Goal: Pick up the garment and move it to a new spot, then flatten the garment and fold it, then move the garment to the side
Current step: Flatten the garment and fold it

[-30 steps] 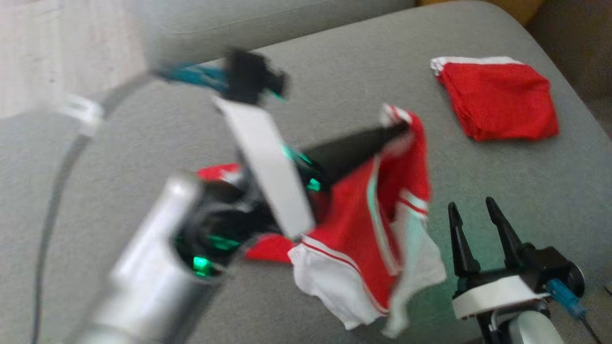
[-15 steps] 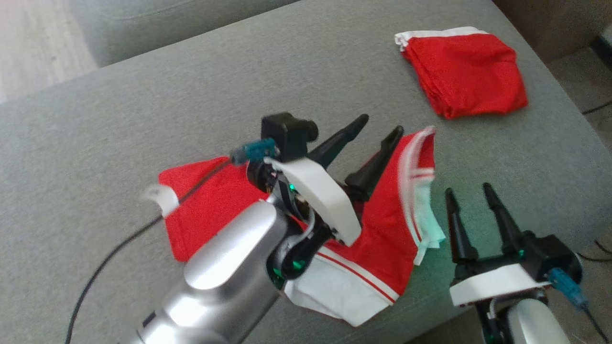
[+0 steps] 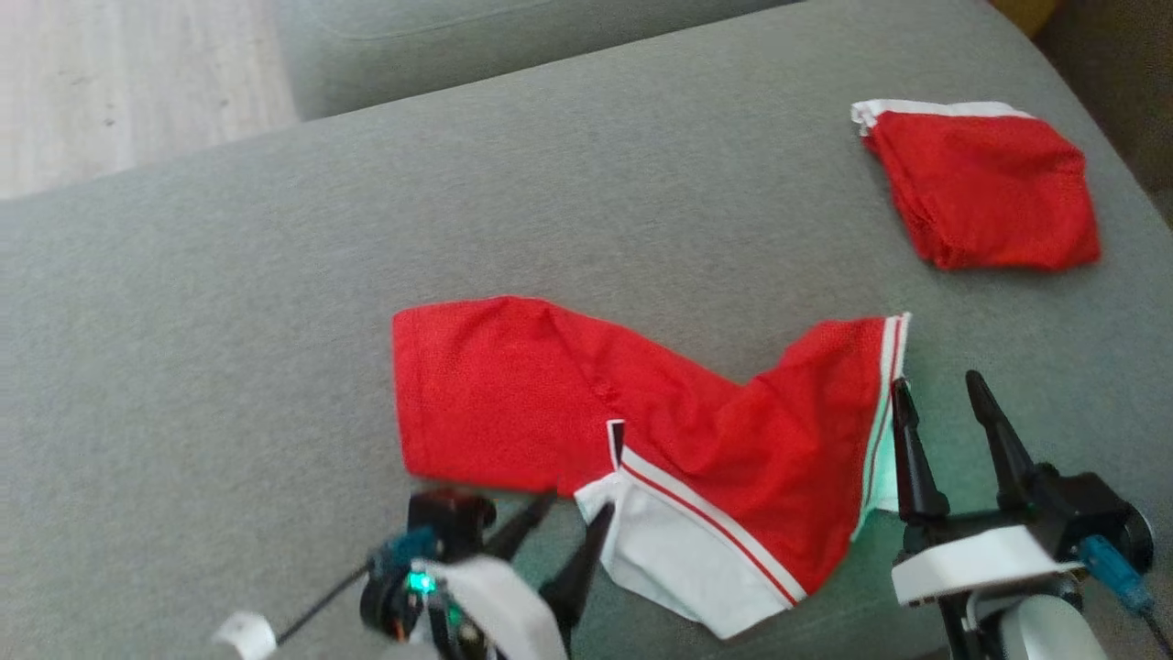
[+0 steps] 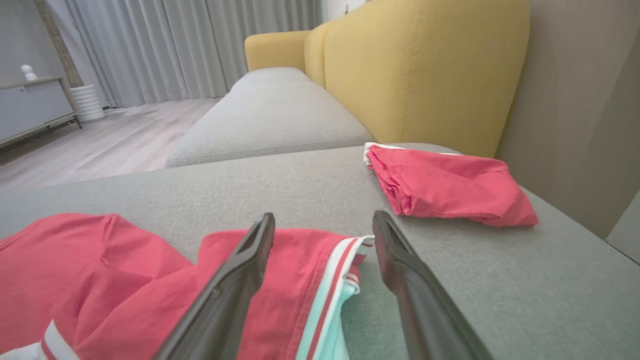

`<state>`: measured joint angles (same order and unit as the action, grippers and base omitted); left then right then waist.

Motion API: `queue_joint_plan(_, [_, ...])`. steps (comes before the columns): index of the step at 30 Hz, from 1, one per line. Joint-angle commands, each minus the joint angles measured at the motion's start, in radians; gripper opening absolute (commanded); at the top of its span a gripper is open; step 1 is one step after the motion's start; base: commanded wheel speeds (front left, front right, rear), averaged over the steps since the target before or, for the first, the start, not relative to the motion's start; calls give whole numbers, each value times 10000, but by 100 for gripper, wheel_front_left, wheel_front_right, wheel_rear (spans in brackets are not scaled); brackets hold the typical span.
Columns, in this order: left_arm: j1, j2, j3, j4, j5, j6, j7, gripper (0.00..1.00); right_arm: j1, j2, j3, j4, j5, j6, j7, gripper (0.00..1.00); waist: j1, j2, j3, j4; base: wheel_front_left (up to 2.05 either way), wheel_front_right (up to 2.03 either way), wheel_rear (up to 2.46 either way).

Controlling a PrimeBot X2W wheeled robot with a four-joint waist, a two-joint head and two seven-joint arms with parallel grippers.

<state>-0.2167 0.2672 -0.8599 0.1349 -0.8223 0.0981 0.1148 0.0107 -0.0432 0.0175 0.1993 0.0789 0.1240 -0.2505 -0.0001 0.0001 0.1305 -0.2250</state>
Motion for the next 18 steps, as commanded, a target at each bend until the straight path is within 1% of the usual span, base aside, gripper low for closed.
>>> queue_joint_plan(1, [-275, 120, 188, -472, -100, 33, 83, 100, -163, -70, 198, -356, -101, 67, -113, 100, 1, -1, 30, 188, 0, 0, 0])
queue_joint_plan(5, [-8, 232, 86, -278, -335, 7, 363, 100, -314, -70, 235, -416, -148, 67, -113, 100, 1, -1, 276, 323, 0, 0, 0])
queue_joint_plan(15, [-3, -235, 149, 282, -1245, -587, 629, 100, -460, -70, 316, -402, -248, 67, -113, 100, 1, -1, 623, 163, 0, 0, 0])
queue_joint_plan(18, [-57, -329, 179, 529, -1471, -692, 769, 100, -505, -70, 332, -397, -235, 67, -113, 100, 1, -1, 702, 72, 0, 0, 0])
